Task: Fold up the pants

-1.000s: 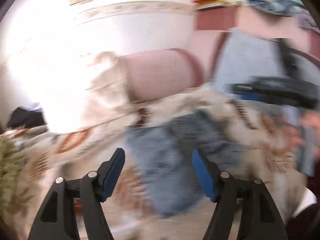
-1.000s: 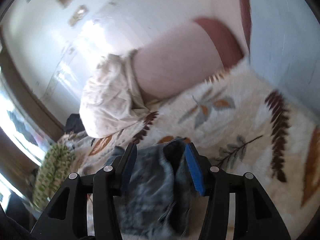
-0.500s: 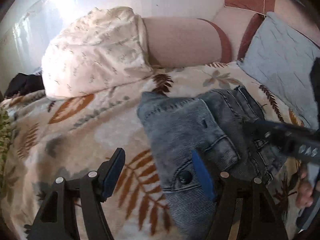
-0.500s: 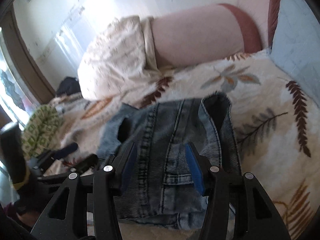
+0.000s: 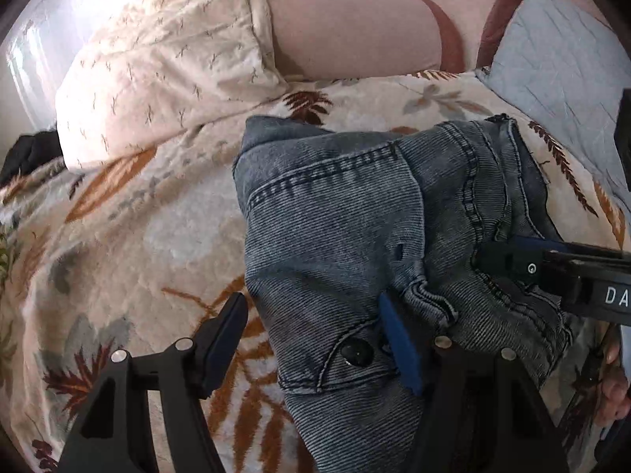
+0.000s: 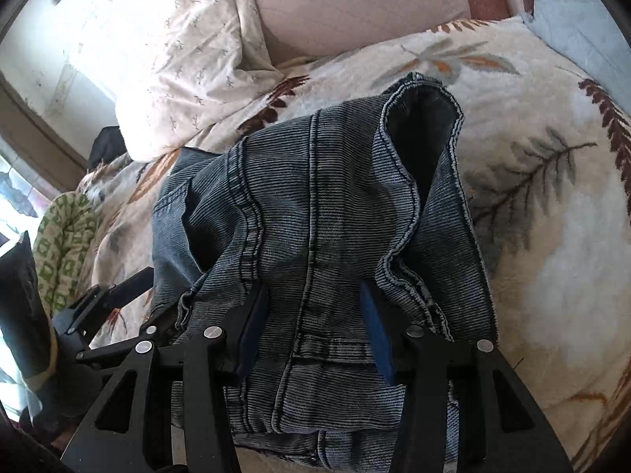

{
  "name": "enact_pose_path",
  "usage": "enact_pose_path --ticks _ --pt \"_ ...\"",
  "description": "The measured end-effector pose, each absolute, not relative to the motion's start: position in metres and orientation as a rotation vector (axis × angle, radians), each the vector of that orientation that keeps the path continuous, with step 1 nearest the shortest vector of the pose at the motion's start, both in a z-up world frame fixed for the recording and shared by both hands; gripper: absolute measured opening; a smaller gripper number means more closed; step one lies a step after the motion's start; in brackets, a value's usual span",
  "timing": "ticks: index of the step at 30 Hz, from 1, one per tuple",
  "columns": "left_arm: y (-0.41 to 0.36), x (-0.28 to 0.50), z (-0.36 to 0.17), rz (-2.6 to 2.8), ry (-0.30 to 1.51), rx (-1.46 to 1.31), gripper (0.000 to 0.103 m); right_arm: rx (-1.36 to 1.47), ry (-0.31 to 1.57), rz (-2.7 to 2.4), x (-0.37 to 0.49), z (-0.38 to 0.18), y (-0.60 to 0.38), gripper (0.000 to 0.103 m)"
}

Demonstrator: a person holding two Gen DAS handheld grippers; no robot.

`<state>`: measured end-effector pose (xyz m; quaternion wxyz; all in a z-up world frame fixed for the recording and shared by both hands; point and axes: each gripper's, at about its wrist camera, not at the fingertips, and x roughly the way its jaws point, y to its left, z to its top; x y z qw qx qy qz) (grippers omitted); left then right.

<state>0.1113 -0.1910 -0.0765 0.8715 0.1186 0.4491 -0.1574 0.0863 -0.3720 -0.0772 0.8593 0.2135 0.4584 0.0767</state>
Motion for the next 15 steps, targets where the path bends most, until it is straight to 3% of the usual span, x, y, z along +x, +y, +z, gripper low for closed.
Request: enact_pose_path --ticks 7,10,15 --pt "-0.183 0.117 -0.068 -0.360 0.971 0.210 0.073 0.431 0.953 0.159 0.085 -0.071 -0.369 0.046" --pt "-0.166 0.119 -0.052 -0.384 0.966 0.127 0.073 0.469 0.972 0.181 0.080 -0.054 -0.371 0.052" --pt "-0.151 0.137 -0.017 -0.347 0.852 0.077 0.073 0.492 0.797 0.222 0.074 -0.014 -0.379 0.053"
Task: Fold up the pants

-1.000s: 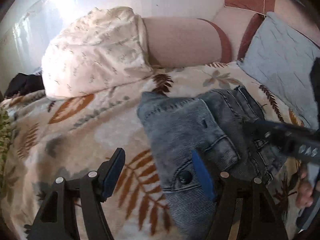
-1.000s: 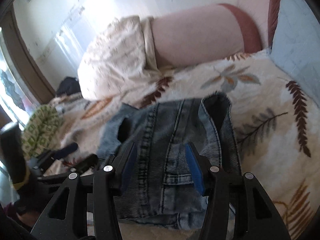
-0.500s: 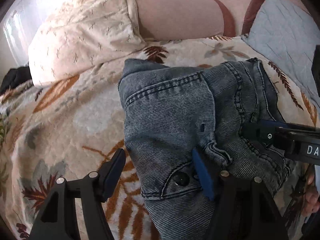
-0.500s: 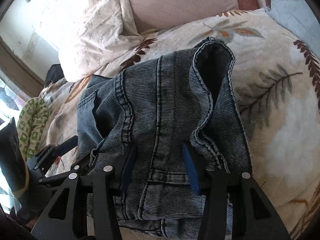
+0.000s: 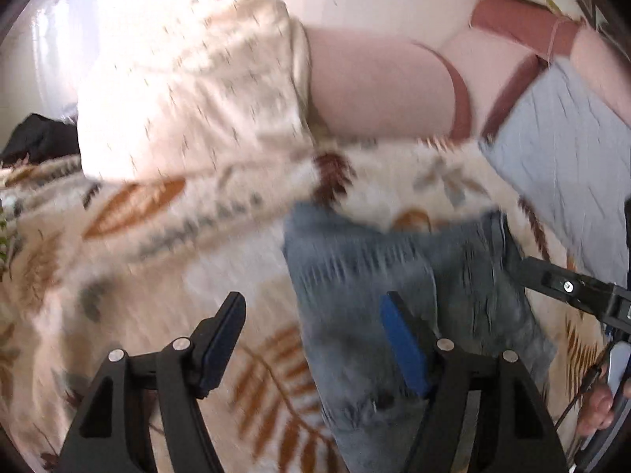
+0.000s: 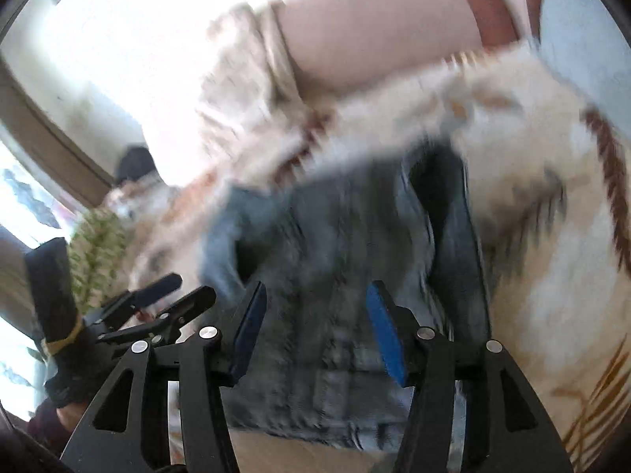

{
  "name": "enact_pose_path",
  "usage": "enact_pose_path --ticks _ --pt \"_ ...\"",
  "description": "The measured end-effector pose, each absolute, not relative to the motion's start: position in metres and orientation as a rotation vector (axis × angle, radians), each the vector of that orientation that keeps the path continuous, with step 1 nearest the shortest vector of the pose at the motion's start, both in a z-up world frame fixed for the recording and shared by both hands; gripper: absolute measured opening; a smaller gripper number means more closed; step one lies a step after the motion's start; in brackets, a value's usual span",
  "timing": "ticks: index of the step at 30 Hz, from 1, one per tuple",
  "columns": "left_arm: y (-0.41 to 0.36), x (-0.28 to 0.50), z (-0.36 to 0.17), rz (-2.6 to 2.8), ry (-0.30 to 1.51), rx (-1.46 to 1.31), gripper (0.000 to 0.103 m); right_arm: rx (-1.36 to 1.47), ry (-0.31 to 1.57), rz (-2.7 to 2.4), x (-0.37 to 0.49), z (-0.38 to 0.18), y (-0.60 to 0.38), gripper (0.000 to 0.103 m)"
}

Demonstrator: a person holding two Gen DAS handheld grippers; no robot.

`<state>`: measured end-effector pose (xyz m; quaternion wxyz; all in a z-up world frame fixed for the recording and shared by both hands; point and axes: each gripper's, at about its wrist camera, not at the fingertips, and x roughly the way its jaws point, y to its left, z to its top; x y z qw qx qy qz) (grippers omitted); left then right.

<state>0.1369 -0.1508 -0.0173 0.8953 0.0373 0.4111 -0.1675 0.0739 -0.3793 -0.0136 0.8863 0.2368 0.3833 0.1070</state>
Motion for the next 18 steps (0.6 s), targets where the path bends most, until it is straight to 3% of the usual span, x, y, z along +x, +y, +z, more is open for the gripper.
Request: enact_pose_path --ticks 7,14,18 --pt "-0.184 0.180 -0.030 -0.268 0.884 0.220 0.073 0.492 0.725 0.124 0.104 -0.008 -0.387 0.054" --pt "-0.205 0.202 -0.052 -0.220 0.933 0.323 0.073 0.417 0.853 0.040 0.143 -0.049 -0.386 0.051" --pt "-0.206 0.210 -0.066 -0.198 0.945 0.301 0.075 0.521 0.895 0.081 0.151 -0.069 -0.404 0.052"
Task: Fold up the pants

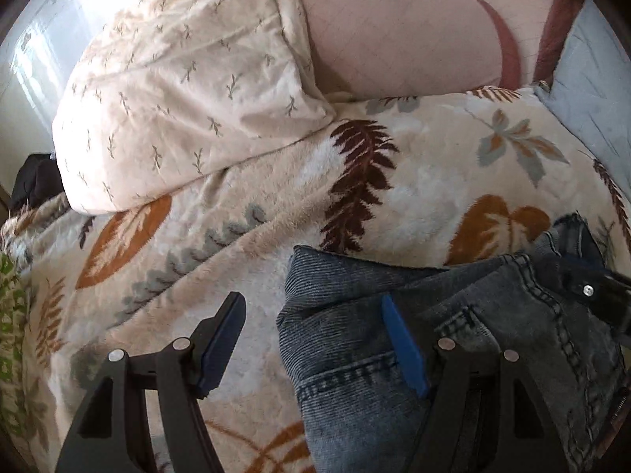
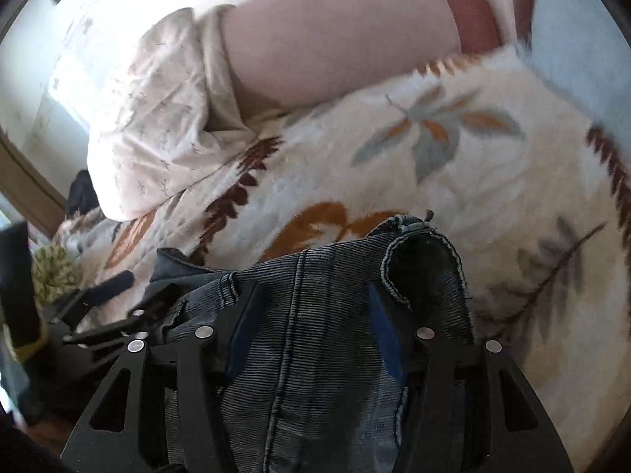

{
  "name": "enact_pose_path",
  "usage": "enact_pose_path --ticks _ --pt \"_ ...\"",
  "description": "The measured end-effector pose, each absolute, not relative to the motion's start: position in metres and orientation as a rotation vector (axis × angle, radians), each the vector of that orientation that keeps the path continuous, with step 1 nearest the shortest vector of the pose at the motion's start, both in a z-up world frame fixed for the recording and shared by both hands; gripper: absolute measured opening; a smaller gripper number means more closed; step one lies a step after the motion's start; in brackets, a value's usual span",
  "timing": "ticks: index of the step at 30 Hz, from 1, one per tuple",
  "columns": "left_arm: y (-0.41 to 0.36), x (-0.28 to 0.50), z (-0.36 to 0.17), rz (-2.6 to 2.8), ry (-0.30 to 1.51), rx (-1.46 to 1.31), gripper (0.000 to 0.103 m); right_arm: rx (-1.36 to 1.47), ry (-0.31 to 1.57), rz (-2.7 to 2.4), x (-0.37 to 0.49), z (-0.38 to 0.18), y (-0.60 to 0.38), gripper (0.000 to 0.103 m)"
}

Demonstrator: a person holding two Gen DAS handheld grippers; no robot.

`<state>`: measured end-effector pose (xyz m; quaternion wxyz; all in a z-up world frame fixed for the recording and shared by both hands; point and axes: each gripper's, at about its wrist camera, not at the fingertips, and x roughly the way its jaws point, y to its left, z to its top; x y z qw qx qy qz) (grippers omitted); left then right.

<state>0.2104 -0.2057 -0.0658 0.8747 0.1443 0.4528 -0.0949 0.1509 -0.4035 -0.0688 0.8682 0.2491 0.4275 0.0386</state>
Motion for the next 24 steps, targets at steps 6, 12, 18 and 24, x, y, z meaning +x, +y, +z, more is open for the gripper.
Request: enact_pose_path --ticks 6,12,18,24 --pt "-0.198 0.205 -0.058 -0.190 0.952 0.283 0.074 0.534 0.863 0.102 0.143 -0.068 -0.403 0.054" --pt "-0.169 0.134 -0.012 -0.309 0.844 0.222 0.073 0.576 0.809 0.114 0.103 -0.027 -0.408 0.058" --pt "-0.172 0.050 -0.023 -0.408 0.765 0.377 0.073 0.451 0.831 0.174 0.044 -0.011 -0.384 0.059" --pt "-0.170 0.049 -0.053 -0.391 0.835 0.330 0.073 0.338 0.956 0.157 0.026 -0.049 -0.357 0.060"
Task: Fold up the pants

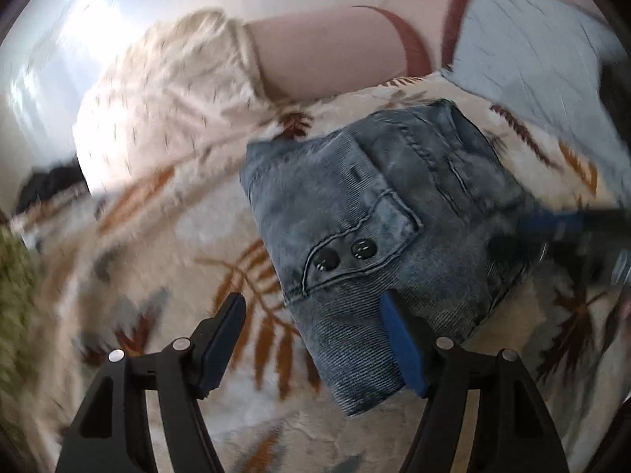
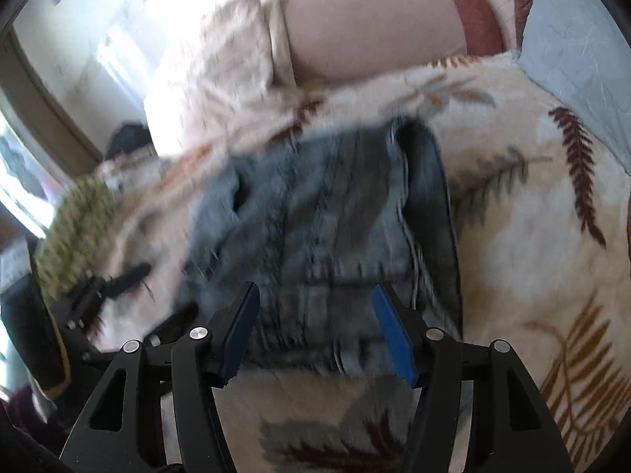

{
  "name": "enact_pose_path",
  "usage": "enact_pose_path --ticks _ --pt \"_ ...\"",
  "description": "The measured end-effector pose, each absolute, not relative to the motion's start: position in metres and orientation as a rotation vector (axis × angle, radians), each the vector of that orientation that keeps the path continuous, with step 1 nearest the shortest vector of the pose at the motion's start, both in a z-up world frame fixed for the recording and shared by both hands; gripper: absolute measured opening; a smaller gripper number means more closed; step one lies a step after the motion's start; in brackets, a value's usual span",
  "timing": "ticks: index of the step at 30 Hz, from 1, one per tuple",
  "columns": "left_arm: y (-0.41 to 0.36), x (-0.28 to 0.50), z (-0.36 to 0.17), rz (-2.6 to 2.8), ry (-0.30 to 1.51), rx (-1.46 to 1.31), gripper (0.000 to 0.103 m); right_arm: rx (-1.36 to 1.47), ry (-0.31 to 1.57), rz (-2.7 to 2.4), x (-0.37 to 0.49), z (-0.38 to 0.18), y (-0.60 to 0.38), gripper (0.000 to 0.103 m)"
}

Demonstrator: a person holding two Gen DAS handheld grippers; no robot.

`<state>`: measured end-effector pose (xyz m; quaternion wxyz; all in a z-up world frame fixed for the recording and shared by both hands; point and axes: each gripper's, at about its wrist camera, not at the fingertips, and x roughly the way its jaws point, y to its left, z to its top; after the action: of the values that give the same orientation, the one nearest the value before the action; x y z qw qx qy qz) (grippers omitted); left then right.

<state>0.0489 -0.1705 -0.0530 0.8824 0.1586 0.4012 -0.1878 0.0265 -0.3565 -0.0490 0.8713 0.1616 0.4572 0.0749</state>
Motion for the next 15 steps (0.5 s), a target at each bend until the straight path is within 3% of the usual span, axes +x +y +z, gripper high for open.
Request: enact_pose_path --ticks 4,9,15 --pt "-0.168 0.050 -0.063 -0.395 0.837 0.302 0.073 0.254 0.952 0.154 0.024 -0.064 -0.348 0.060" --pt "-0.158 0.052 -0.064 -0.361 0.881 0.196 0.081 0.279 0.958 0.163 0.028 -0.069 -0.353 0.062" --pt "-0.131 0.046 -0.015 -0.379 0.788 0.079 0.081 0.397 0.962 0.200 0.024 -0.043 -0.370 0.065"
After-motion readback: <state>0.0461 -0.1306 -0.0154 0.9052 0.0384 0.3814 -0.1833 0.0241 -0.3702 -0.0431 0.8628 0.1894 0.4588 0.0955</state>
